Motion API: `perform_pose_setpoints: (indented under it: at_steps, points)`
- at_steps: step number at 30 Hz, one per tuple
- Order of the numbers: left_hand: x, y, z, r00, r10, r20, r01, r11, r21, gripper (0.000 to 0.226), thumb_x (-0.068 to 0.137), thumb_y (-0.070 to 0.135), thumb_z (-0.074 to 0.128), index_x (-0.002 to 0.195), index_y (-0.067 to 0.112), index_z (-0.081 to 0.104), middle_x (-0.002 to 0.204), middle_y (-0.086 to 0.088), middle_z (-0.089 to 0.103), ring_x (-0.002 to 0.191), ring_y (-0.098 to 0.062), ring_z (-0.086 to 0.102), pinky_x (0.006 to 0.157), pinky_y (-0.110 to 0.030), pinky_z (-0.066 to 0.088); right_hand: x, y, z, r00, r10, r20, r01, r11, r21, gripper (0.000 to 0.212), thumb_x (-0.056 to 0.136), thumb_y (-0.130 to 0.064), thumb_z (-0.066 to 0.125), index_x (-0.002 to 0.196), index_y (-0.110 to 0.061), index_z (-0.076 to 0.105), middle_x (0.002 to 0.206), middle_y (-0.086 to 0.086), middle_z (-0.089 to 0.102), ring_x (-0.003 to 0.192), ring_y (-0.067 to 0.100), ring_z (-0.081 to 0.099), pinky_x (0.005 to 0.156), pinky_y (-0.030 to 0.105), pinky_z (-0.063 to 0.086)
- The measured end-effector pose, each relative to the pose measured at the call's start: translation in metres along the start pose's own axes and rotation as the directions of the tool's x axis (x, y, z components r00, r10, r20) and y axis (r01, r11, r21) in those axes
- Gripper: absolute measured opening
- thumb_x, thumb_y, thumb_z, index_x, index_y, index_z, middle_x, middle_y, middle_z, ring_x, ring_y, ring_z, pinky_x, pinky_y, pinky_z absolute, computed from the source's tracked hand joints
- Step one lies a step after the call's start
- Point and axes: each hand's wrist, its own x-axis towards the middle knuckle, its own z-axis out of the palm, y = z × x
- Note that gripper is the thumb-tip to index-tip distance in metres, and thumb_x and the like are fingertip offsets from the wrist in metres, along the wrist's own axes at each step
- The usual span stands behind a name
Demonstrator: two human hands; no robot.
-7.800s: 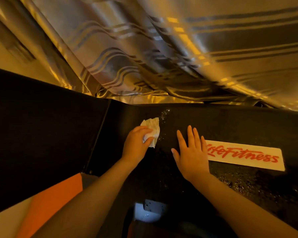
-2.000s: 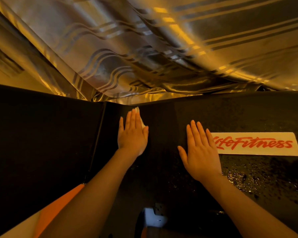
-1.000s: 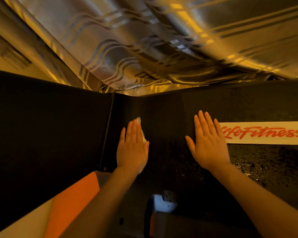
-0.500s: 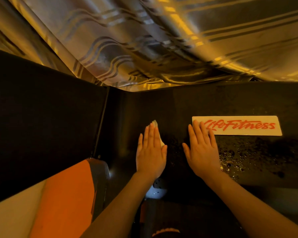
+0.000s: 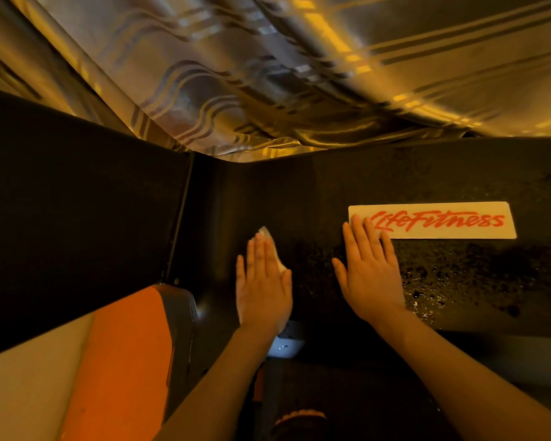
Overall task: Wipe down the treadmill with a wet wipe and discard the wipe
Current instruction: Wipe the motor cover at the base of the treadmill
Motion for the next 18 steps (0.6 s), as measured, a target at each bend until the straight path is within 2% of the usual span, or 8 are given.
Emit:
perform_pose_setpoints:
  at_steps: [5, 8, 10, 14, 18]
  points:
    - [0.004, 0.026, 0.003, 0.976, 0.218, -0.002, -0.217, 0.976, 0.033, 0.066, 0.099, 0.041, 0.019, 0.156, 0.010, 0.010, 0.163, -0.009, 0.009, 0.151, -0.024, 0.007, 0.121, -0.046, 0.010, -0.001, 0.000, 0.001, 1.000, -0.002, 0.005, 0.002, 1.000, -0.010, 0.068, 0.099, -0.047, 0.024, 0.152, -0.005, 0.031, 0.161, 0.016, 0.022, 0.150, 0.030, 0.016, 0.120, 0.047, 0.011]
    - [0.005, 0.017, 0.002, 0.964, 0.267, 0.010, -0.267, 0.961, 0.072, 0.066, 0.098, 0.041, 0.021, 0.156, 0.010, 0.014, 0.163, -0.009, 0.011, 0.151, -0.023, 0.009, 0.120, -0.046, 0.014, 0.000, 0.001, 0.000, 1.000, -0.008, -0.003, 0.008, 1.000, -0.005, 0.068, 0.099, -0.046, 0.024, 0.152, -0.005, 0.031, 0.161, 0.016, 0.022, 0.150, 0.030, 0.017, 0.120, 0.047, 0.011]
    - [-0.002, 0.000, 0.003, 0.979, 0.204, 0.014, -0.204, 0.976, 0.077, 0.067, 0.097, 0.041, 0.021, 0.156, 0.010, 0.016, 0.163, -0.008, 0.011, 0.150, -0.023, 0.009, 0.120, -0.046, 0.013, 0.000, 0.001, 0.000, 1.000, -0.014, -0.003, 0.014, 1.000, 0.001, 0.068, 0.099, -0.047, 0.023, 0.152, -0.005, 0.031, 0.160, 0.016, 0.023, 0.149, 0.031, 0.018, 0.120, 0.047, 0.012]
    - [-0.024, -0.041, 0.005, 1.000, -0.005, 0.017, 0.003, 0.996, 0.090, 0.067, 0.098, 0.046, 0.009, 0.155, 0.011, 0.007, 0.163, -0.008, 0.006, 0.151, -0.021, 0.002, 0.120, -0.046, 0.004, 0.000, 0.001, -0.001, 1.000, -0.018, -0.006, 0.018, 1.000, 0.013, 0.068, 0.099, -0.047, 0.023, 0.151, -0.004, 0.032, 0.160, 0.017, 0.024, 0.149, 0.032, 0.019, 0.120, 0.048, 0.013]
    - [-0.028, -0.020, 0.006, 0.996, -0.084, -0.009, 0.084, 0.996, 0.029, 0.066, 0.099, 0.043, 0.013, 0.155, 0.008, 0.013, 0.163, -0.011, 0.013, 0.150, -0.024, 0.009, 0.120, -0.048, 0.009, 0.000, 0.001, -0.002, 1.000, -0.013, -0.016, 0.013, 1.000, 0.013, 0.068, 0.099, -0.047, 0.023, 0.151, -0.004, 0.032, 0.160, 0.017, 0.025, 0.149, 0.032, 0.019, 0.119, 0.048, 0.014]
